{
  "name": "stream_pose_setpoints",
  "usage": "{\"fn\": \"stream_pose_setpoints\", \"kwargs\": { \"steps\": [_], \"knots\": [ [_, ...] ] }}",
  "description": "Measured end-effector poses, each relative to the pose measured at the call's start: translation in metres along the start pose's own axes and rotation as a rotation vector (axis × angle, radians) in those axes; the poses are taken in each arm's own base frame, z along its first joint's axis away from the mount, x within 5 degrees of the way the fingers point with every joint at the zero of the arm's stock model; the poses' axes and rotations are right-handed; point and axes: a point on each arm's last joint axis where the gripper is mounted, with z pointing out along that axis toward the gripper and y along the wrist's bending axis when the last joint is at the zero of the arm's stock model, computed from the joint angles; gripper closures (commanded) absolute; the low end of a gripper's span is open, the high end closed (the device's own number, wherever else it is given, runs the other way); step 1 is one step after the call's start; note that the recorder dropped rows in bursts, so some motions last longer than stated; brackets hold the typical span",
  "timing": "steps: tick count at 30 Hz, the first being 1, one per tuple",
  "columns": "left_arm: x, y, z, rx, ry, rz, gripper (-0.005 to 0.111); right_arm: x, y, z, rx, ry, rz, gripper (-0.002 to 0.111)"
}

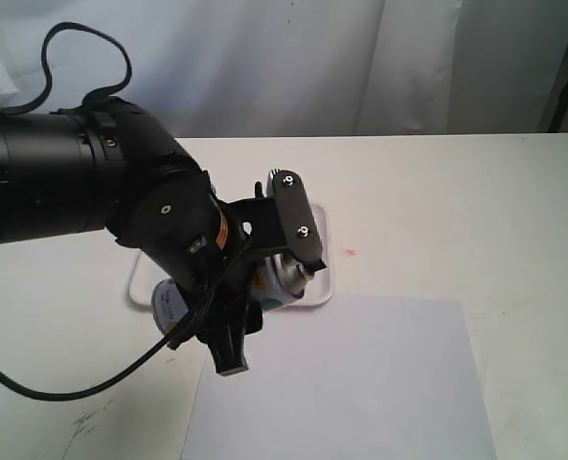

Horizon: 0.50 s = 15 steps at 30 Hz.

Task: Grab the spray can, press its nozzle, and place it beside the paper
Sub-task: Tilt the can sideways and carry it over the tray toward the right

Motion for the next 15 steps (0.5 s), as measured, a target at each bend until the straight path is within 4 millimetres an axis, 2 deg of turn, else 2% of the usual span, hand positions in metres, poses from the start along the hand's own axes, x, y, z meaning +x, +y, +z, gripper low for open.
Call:
{"fn": "stream_pose_setpoints", "kwargs": {
  "steps": [9,15],
  "knots": [
    [-0.004,-0.013,0.005,0.154,-0.024,0.021,0.107,0.0,0.0,0.0,-0.001,0.0,0.002,0.108],
    [-0.005,-0.02,0.022,0.216,0.004,0.076,0.107,0.0,0.0,0.0,-0.001,0.0,0.002,0.108]
  ]
}}
